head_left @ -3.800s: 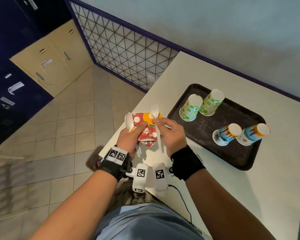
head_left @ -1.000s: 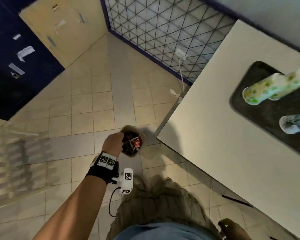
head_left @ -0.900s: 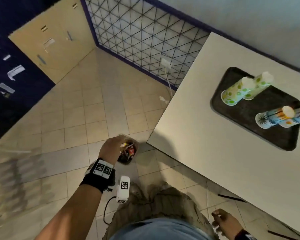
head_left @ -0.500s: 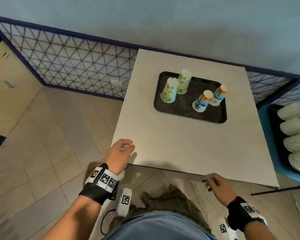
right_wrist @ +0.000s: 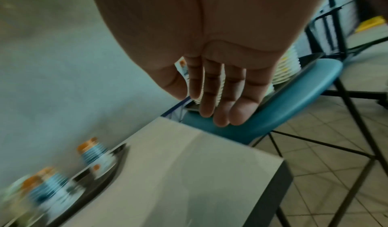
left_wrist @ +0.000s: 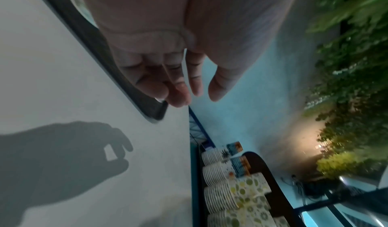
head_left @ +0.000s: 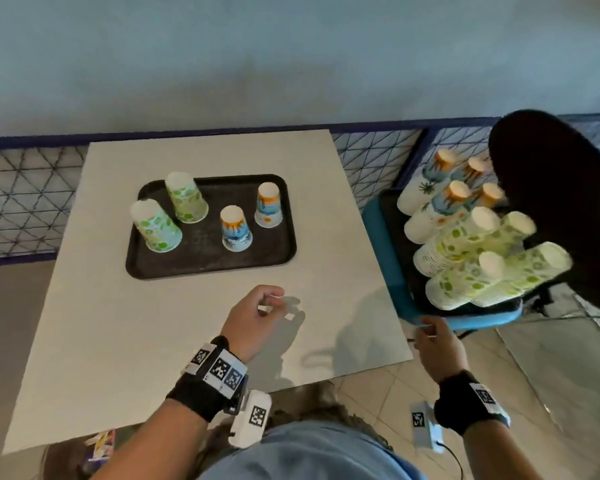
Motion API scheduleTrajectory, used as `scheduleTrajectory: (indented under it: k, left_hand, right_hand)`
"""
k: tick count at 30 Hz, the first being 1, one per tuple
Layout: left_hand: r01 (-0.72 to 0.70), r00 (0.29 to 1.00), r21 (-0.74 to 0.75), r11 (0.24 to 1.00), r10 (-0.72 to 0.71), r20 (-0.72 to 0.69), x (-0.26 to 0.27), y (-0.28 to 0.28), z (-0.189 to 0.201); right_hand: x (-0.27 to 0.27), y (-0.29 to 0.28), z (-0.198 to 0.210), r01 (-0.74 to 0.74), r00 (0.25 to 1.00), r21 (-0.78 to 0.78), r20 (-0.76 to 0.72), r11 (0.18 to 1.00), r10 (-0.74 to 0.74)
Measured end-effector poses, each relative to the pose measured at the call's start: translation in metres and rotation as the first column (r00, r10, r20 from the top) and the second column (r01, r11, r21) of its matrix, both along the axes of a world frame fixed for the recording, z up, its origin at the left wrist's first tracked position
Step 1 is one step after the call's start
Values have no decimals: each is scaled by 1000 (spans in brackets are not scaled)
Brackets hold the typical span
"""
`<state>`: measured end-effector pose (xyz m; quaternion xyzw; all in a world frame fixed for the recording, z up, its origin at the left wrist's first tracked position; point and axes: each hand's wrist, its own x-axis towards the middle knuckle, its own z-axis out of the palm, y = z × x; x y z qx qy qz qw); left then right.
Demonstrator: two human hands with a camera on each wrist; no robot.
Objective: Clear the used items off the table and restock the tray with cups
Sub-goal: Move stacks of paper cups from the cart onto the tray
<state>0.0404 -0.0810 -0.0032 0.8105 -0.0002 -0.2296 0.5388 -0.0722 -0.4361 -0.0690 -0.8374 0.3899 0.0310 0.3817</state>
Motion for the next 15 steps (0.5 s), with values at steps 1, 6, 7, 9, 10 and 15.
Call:
scheduleTrajectory:
  k: [1, 6, 7, 9, 10, 15]
  left_hand:
    - [20, 1000, -13, 1000, -20, 6, 6, -28, 2]
    - [192, 980, -10, 981, -191, 63, 35, -150, 17]
    - [231, 970, 5, 973, -231, 82, 39, -171, 20]
    - [305, 942, 33, 952, -306, 138, 45, -208, 27]
    - [351, 920, 43, 935, -353, 172, 47, -227, 31]
    - [586, 707, 164, 793, -600, 375, 46, -303, 35]
  right_hand:
    - [1, -21, -5, 48, 999, 10, -1, 999, -48]
    - [5, -96, -18, 179, 983, 65, -53, 982, -176]
    - [7, -105, -20, 186, 982, 75, -56, 980, -182]
    - [13, -117, -22, 190, 981, 52, -37, 980, -188]
    - [16, -120, -22, 192, 981, 36, -21, 981, -191]
    - [29, -129, -32, 232, 972, 63, 36, 971, -234]
